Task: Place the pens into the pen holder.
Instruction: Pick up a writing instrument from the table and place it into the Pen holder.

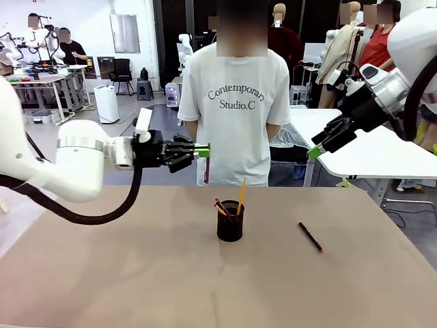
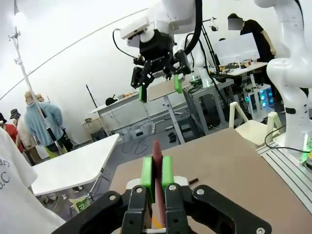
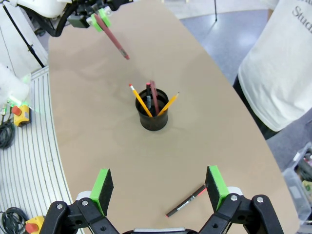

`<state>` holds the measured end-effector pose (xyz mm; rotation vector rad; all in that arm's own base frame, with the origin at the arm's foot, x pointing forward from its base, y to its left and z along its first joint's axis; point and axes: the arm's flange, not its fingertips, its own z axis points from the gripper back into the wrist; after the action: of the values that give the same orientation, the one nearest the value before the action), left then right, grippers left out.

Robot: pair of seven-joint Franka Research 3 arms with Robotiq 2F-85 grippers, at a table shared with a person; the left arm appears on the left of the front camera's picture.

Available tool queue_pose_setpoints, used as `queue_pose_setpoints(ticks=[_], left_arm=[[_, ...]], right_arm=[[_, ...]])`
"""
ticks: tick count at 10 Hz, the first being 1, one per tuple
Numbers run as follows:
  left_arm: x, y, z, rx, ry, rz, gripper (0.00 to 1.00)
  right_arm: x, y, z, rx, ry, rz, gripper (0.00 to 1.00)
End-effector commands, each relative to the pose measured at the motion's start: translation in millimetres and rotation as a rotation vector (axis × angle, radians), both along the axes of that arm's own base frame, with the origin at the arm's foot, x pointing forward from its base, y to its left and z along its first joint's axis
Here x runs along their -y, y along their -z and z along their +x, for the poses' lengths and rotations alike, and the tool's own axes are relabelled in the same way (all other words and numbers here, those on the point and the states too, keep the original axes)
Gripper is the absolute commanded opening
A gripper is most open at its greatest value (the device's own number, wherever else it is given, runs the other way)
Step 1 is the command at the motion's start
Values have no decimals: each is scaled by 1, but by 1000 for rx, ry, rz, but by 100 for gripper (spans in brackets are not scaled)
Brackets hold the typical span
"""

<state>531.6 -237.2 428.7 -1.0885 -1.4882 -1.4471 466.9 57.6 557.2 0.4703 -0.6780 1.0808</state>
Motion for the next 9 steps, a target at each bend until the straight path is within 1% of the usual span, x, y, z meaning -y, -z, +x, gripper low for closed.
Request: queue_pose_setpoints(ticks=[1,3,4,5,9], left_arm=[[18,8,26,10,10,-24,0],[32,19,39,-31,39,-53,0],[38,28,45,-40,46,-53,0],[41,40,48,-56,90,-59,0],[59,75,53,-127,175,-31,0]], right_arm=[[0,-1,0,-2,-1,6,100],[0,-1,0,-2,-1,6,100],[0,-1,0,-2,-1,6,100],[0,-1,0,-2,-1,6,100],[0,-1,0,-2,-1,6,100]])
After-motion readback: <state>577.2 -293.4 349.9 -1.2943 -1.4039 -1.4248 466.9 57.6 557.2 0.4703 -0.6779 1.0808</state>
